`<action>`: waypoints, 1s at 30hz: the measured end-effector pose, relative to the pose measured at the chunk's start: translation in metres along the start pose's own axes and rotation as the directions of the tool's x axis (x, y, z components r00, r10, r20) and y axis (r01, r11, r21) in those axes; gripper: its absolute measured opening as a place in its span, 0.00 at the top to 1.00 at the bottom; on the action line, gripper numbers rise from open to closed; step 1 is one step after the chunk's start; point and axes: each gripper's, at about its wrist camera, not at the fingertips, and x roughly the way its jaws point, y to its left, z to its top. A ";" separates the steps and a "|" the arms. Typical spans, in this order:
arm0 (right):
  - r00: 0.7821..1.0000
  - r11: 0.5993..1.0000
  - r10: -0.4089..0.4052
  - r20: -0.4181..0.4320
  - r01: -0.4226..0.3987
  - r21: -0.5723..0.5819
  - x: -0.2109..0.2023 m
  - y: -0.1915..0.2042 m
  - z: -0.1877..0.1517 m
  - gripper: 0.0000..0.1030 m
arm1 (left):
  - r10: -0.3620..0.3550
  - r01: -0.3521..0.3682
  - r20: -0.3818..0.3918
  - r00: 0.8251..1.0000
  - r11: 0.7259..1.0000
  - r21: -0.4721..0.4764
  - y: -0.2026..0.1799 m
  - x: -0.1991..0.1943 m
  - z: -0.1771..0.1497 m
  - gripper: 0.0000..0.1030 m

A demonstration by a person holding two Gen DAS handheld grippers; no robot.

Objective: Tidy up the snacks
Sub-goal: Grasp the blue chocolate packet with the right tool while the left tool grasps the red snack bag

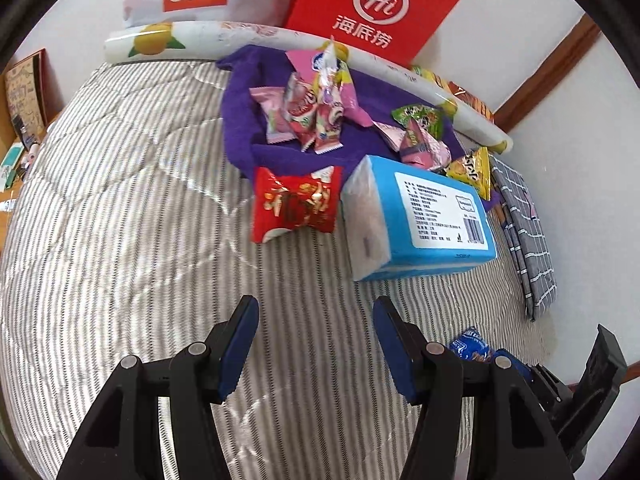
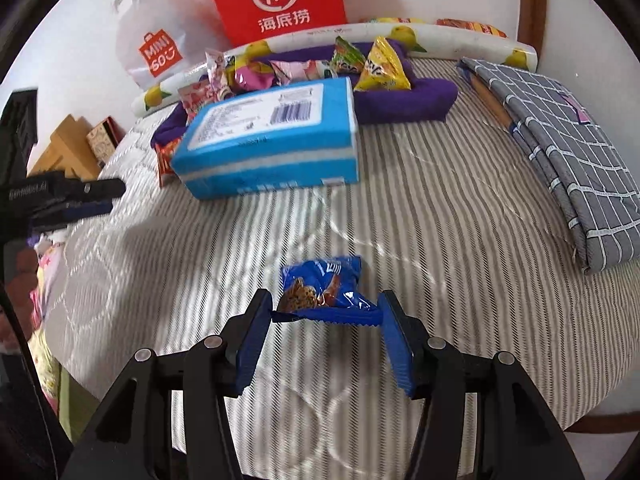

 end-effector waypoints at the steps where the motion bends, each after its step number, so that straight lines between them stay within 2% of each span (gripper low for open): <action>1: 1.000 1.000 -0.003 -0.003 0.003 -0.006 0.001 0.000 -0.001 0.43 | -0.001 0.001 -0.002 1.000 1.000 0.000 -0.001 0.001 0.000 0.44; 5: 1.000 0.999 0.005 0.007 -0.005 -0.039 0.003 0.002 -0.002 0.32 | 0.002 -0.002 -0.012 1.000 1.000 0.001 -0.005 0.007 0.000 0.44; 11: 1.000 0.998 0.001 0.004 -0.001 -0.067 0.021 0.005 0.000 0.32 | 0.012 -0.012 -0.011 1.000 1.000 -0.016 0.001 0.012 -0.001 0.44; 16: 0.999 0.996 -0.026 0.026 0.028 -0.089 0.030 0.007 -0.001 0.39 | 0.020 -0.020 -0.005 1.000 0.999 -0.028 0.007 0.019 0.004 0.44; 18: 0.998 0.992 -0.055 0.038 0.059 -0.113 0.030 0.009 -0.001 0.50 | 0.021 -0.022 -0.006 1.000 0.999 -0.033 0.008 0.023 0.007 0.44; 20: 0.997 0.991 -0.057 0.043 0.062 -0.119 0.030 0.007 0.000 0.54 | 0.017 -0.017 -0.003 1.000 0.999 -0.036 0.008 0.027 0.012 0.44; 23: 0.998 0.994 -0.042 0.045 0.046 -0.102 0.030 0.000 0.004 0.54 | 0.020 -0.019 0.018 1.000 0.999 -0.035 0.008 0.032 0.018 0.44; 30: 0.993 0.995 -0.072 0.090 0.078 -0.062 0.034 -0.016 0.022 0.55 | 0.051 -0.049 0.062 0.997 0.998 -0.038 0.009 0.045 0.033 0.44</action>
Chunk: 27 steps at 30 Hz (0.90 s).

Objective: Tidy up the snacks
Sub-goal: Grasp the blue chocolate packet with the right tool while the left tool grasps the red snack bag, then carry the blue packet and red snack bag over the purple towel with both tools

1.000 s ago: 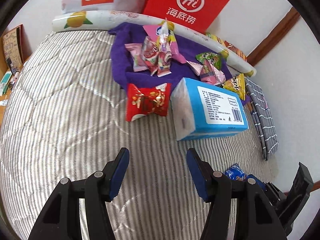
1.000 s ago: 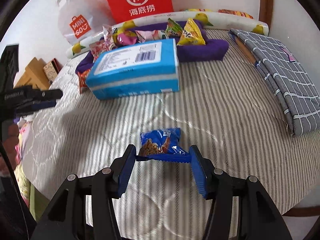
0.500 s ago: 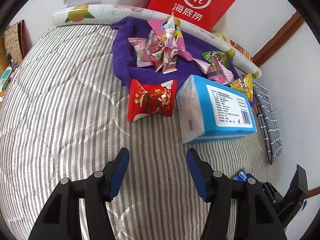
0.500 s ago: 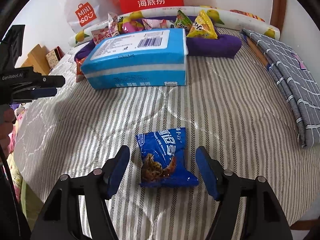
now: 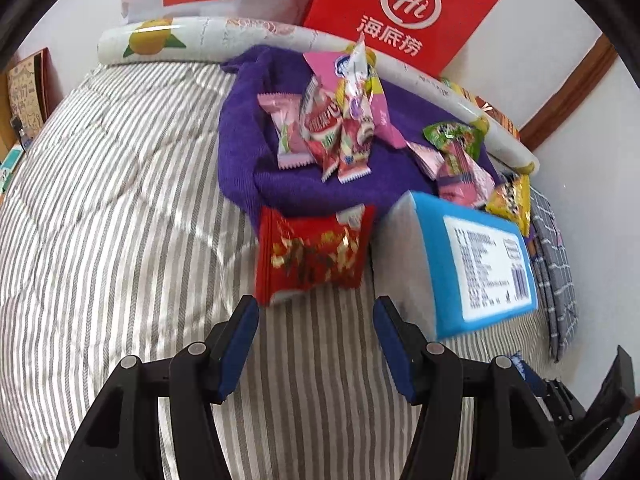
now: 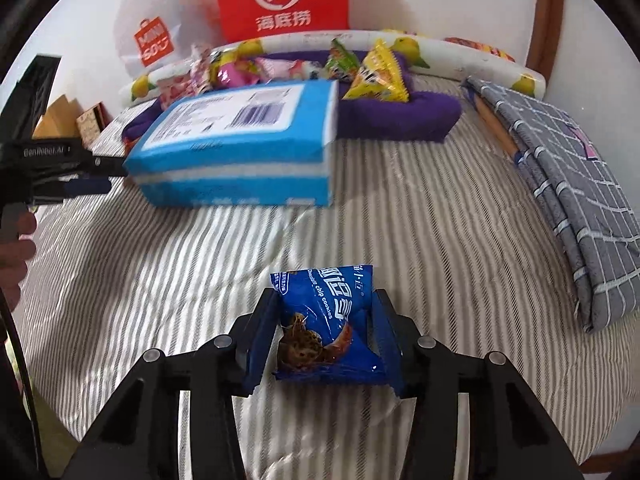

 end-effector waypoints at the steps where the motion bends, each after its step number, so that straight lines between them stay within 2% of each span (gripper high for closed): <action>1: 1.000 1.000 -0.006 0.011 0.006 0.007 0.001 -0.002 0.003 0.55 | -0.001 0.001 0.006 1.000 1.000 -0.002 0.001 0.001 0.002 0.44; 3: 0.999 1.000 -0.014 0.037 0.014 0.017 0.003 -0.006 0.009 0.55 | -0.008 0.009 0.021 1.000 1.000 -0.009 0.002 0.003 0.005 0.44; 6: 0.999 0.999 -0.027 0.029 0.026 0.021 0.014 -0.011 0.014 0.55 | -0.018 0.019 0.035 0.999 1.000 -0.015 0.004 0.008 0.009 0.39; 12: 0.997 0.999 -0.050 0.056 0.050 -0.009 0.023 -0.008 0.018 0.55 | -0.038 0.039 0.039 0.998 0.999 -0.014 0.004 0.020 0.012 0.38; 20: 0.998 1.000 -0.009 0.068 0.008 0.021 0.026 -0.013 0.021 0.54 | -0.062 0.063 0.085 0.995 0.998 -0.010 0.004 0.024 0.015 0.37; 27: 0.998 1.000 -0.007 0.065 0.007 0.009 0.027 -0.011 0.021 0.49 | -0.073 0.069 0.106 0.992 0.997 0.041 0.002 0.027 0.015 0.37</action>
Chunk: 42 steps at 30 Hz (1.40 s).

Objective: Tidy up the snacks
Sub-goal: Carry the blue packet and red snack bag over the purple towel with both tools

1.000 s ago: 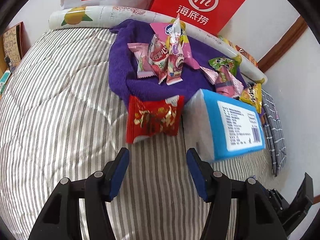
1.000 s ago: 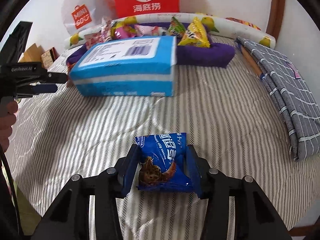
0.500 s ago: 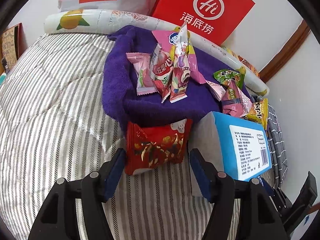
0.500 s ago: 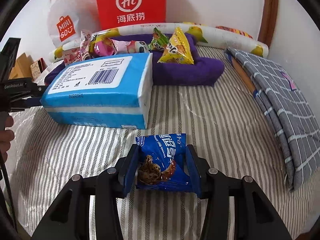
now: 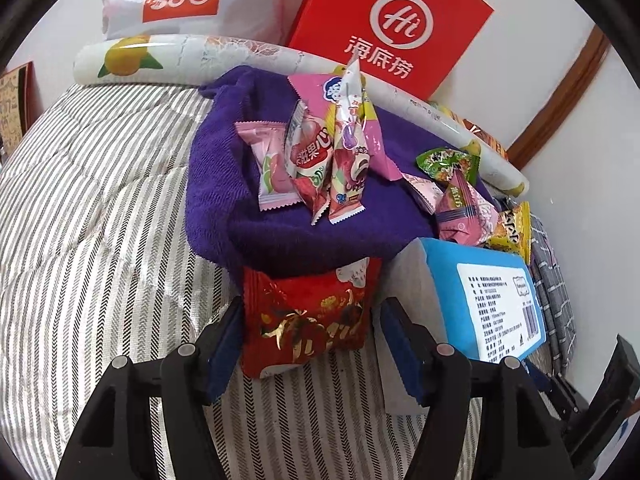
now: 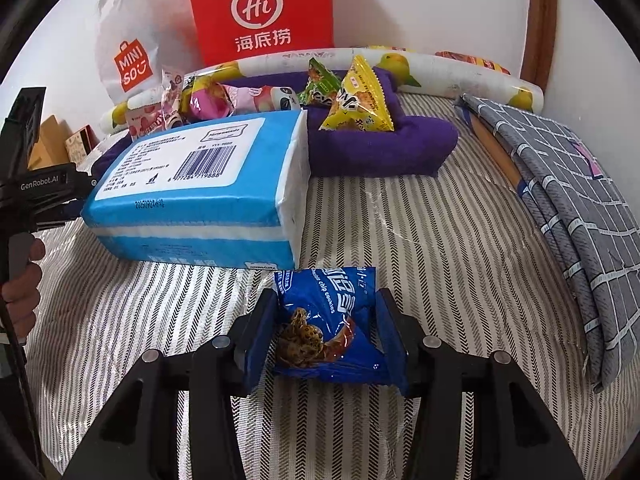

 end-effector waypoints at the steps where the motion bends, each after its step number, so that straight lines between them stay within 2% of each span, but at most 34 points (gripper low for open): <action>1: 1.000 1.000 0.003 0.000 -0.003 0.002 0.000 0.000 0.000 0.49 | -0.001 0.001 0.002 1.000 1.000 0.008 0.000 0.000 0.000 0.37; 11: 1.000 1.000 0.000 -0.001 0.000 -0.007 0.000 0.001 0.000 0.48 | 0.003 -0.006 0.058 0.998 0.998 0.060 -0.002 -0.002 -0.009 0.39; 14: 1.000 1.000 -0.001 -0.001 0.001 -0.008 0.001 0.001 0.000 0.48 | 0.032 -0.037 0.066 0.997 0.996 0.078 -0.002 -0.004 -0.012 0.48; 18: 1.000 1.000 0.000 -0.001 0.000 -0.008 0.001 0.002 0.000 0.48 | 0.011 -0.015 0.080 0.997 0.999 0.052 0.004 -0.008 -0.013 0.57; 25: 1.000 1.000 -0.003 0.002 0.003 0.004 0.000 -0.001 0.000 0.52 | 0.004 -0.010 0.103 0.995 0.998 0.062 0.004 -0.013 -0.013 0.59; 33: 1.000 1.000 -0.013 0.012 0.012 0.012 -0.003 -0.003 0.000 0.56 | 0.009 -0.014 0.085 0.996 0.998 0.054 0.006 -0.033 -0.021 0.59; 38: 0.999 0.998 0.035 0.017 -0.036 0.053 -0.014 -0.001 -0.003 0.56 | 0.009 -0.015 0.080 0.997 0.998 0.067 0.001 -0.052 -0.028 0.59; 42: 0.998 0.999 0.031 0.049 -0.033 0.034 -0.036 0.009 -0.003 0.56 | 0.007 -0.014 0.081 0.997 0.997 0.076 -0.008 -0.066 -0.038 0.59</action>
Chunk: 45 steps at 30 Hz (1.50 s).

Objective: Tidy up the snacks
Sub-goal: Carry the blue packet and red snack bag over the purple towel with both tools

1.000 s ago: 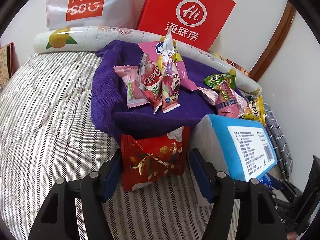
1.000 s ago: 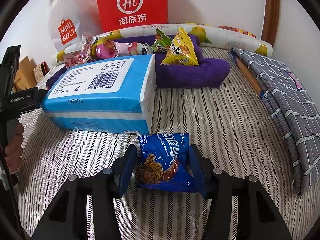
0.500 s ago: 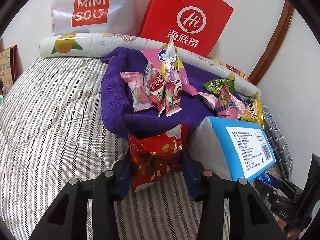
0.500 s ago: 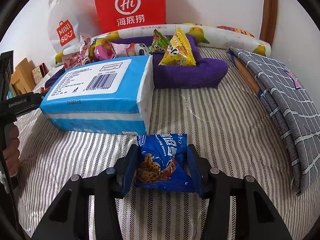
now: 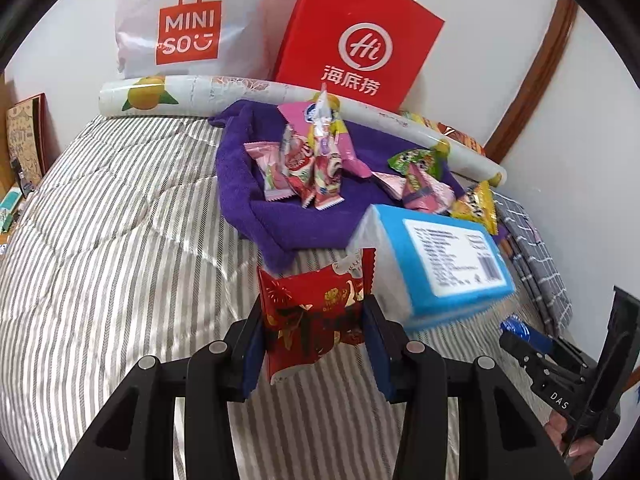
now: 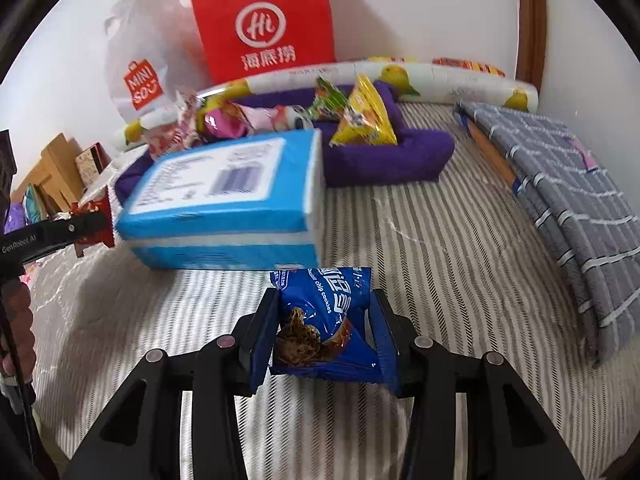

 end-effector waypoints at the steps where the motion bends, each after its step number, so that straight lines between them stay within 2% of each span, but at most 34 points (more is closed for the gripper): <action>1: 1.000 1.000 0.001 0.006 -0.001 -0.004 -0.006 0.003 0.001 0.56 | -0.004 0.004 0.002 1.000 1.000 0.002 -0.004 -0.004 -0.002 0.59; 10: 0.998 0.999 0.032 0.061 -0.031 -0.021 -0.058 0.026 0.014 0.56 | -0.063 0.062 0.015 0.998 0.996 0.057 -0.051 -0.036 -0.008 0.59; 13: 0.997 0.999 0.035 0.075 -0.034 -0.022 -0.071 0.029 0.020 0.56 | -0.048 0.046 0.021 0.999 0.996 0.082 -0.065 -0.042 -0.008 0.59; 17: 0.996 0.999 0.037 0.084 -0.034 -0.035 -0.083 0.032 0.027 0.56 | -0.080 0.077 0.026 0.996 0.994 0.075 -0.075 -0.049 -0.003 0.59; 21: 0.995 0.999 0.043 0.090 -0.040 -0.033 -0.091 0.032 0.033 0.56 | -0.075 0.072 0.031 0.997 0.994 0.084 -0.082 -0.051 0.002 0.59; 25: 0.992 0.997 0.081 0.093 -0.081 -0.003 -0.093 0.028 0.042 0.56 | -0.071 0.068 0.034 0.997 0.994 0.081 -0.087 -0.053 0.011 0.59; 36: 0.990 0.996 0.094 0.105 -0.093 -0.013 -0.085 0.029 0.079 0.56 | -0.057 0.053 0.060 0.997 0.996 0.073 -0.085 -0.052 0.042 0.59; 45: 0.990 0.994 0.111 0.082 -0.110 -0.016 -0.066 0.028 0.112 0.56 | -0.050 0.045 0.063 0.997 0.996 0.073 -0.084 -0.042 0.066 0.59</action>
